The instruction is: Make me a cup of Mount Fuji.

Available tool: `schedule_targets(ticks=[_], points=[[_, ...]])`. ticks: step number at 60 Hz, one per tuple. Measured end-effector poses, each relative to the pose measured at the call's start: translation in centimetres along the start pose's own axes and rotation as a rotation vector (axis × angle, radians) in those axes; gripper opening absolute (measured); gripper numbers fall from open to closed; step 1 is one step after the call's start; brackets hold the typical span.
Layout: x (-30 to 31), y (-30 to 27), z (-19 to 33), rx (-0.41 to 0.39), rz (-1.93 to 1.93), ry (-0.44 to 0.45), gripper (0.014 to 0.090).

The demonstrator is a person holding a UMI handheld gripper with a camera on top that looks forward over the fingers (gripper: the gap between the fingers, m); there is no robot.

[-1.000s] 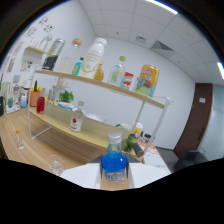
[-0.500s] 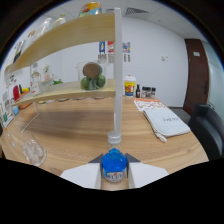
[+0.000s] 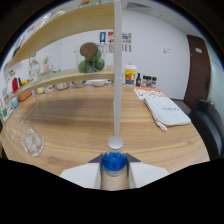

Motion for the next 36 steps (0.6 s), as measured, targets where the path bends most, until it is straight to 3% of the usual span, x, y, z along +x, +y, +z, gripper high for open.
schedule_targets(ticks=[3, 7, 12, 14, 28, 29, 30, 31, 36], points=[[0.2, -0.1, -0.4, -0.002, -0.007, 0.017, 0.0402], [0.3, -0.8, -1.5, 0.008, -0.005, 0.039, 0.0525], [0.0, -2.3, -3.6, 0.029, 0.007, 0.061, 0.0794], [-0.2, -3.2, -4.7, 0.039, 0.012, 0.079, 0.0860], [-6.9, -7.7, -11.0, 0.105, 0.062, 0.118, 0.0853], [-7.8, -7.8, -11.2, 0.106, 0.063, 0.113, 0.0795], [-8.6, -7.9, -11.3, 0.108, 0.064, 0.106, 0.0797], [-9.5, -8.0, -11.4, 0.109, 0.064, 0.099, 0.0852], [-13.5, -7.7, -11.4, 0.101, 0.062, 0.077, 0.0858]])
